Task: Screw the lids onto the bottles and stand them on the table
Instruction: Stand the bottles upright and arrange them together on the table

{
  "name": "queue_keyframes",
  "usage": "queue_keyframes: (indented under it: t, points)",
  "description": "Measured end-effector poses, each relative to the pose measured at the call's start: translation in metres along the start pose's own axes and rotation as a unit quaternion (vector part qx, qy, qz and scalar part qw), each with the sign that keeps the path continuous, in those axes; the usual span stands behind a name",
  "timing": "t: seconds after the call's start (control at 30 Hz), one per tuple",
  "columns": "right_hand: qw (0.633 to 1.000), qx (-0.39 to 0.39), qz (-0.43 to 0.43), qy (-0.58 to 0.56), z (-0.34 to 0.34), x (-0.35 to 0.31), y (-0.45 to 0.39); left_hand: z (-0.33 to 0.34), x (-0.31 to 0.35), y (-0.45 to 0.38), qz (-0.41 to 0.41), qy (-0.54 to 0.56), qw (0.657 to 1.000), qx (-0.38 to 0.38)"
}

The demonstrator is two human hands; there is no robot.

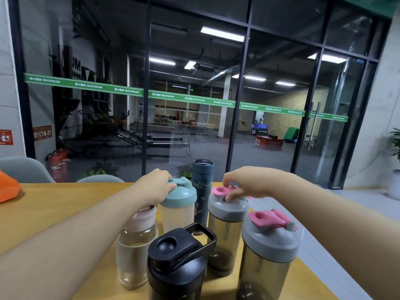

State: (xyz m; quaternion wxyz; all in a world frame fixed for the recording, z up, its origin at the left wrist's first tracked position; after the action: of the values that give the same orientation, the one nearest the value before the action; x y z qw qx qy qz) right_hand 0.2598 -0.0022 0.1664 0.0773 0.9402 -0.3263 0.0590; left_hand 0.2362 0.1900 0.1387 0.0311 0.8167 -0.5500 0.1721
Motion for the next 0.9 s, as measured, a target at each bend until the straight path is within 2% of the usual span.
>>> queue_keyframes:
  t: [0.3,0.7,0.9]
  points:
    - [0.998,0.02,0.043,-0.033,0.0,0.016,0.02,0.002,0.01,0.014,0.007,-0.007,1.0,-0.022]
    - [0.996,0.035,0.055,-0.056,0.004,0.03,0.036,0.009,0.018,0.03,0.016,-0.004,0.999,-0.045]
    - [0.992,0.069,0.051,-0.09,0.008,0.025,0.046,0.014,0.02,0.034,0.019,-0.012,0.998,-0.054]
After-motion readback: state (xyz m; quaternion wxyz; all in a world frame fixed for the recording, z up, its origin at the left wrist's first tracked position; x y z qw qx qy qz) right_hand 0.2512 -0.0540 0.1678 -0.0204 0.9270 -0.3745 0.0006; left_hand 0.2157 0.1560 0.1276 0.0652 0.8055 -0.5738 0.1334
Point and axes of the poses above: each hand's wrist, its own y-axis away from the middle knuckle, its own z-axis out of the palm, x = y × z, the point moved 9 cm from there along -y, towards the middle knuckle, and after that the axes turned 15 degrees about -z, right-handed, at the moved point
